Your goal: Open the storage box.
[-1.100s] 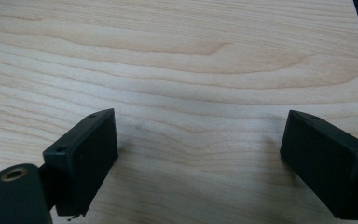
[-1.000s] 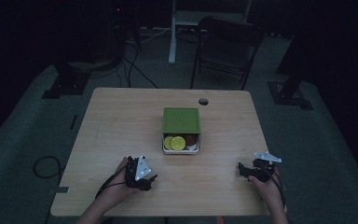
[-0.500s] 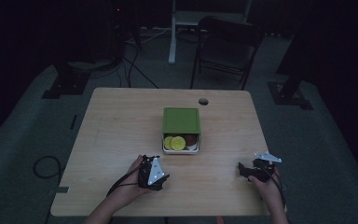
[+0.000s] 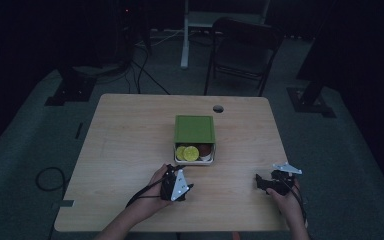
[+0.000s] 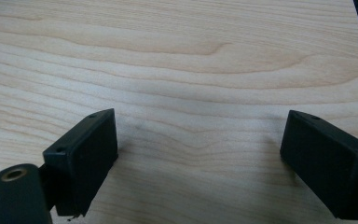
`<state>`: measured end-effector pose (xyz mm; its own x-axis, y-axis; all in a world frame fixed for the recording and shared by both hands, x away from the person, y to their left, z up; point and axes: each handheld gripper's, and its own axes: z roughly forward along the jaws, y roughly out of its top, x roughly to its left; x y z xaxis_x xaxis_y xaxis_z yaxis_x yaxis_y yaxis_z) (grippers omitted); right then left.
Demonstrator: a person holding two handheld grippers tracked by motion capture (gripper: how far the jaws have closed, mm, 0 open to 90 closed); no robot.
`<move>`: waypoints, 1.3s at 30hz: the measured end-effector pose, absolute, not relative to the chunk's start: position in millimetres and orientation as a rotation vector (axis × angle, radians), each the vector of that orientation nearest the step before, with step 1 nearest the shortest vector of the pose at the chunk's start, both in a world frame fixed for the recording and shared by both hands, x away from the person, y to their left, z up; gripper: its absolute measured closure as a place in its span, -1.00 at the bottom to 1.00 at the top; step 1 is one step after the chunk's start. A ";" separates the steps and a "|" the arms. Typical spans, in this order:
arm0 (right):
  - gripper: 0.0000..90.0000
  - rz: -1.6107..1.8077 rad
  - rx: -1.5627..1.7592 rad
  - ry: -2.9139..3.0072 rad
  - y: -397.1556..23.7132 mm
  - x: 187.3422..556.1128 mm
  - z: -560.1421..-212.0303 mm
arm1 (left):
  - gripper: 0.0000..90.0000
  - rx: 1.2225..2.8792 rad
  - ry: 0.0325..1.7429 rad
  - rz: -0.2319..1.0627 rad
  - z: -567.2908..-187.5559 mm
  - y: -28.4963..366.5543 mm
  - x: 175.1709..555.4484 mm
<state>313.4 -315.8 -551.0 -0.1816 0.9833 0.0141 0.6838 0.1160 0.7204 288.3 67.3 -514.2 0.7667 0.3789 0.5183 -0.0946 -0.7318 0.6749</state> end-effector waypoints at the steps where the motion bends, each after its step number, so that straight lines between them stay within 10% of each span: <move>1: -0.77 0.833 1.612 1.926 -315.8 313.4 -551.0 | -0.30 2.238 0.200 0.861 -514.3 64.4 288.7; 39: -0.77 0.833 1.612 1.925 -315.8 313.4 -551.0 | 0.17 2.245 -0.096 1.128 -530.4 10.9 315.4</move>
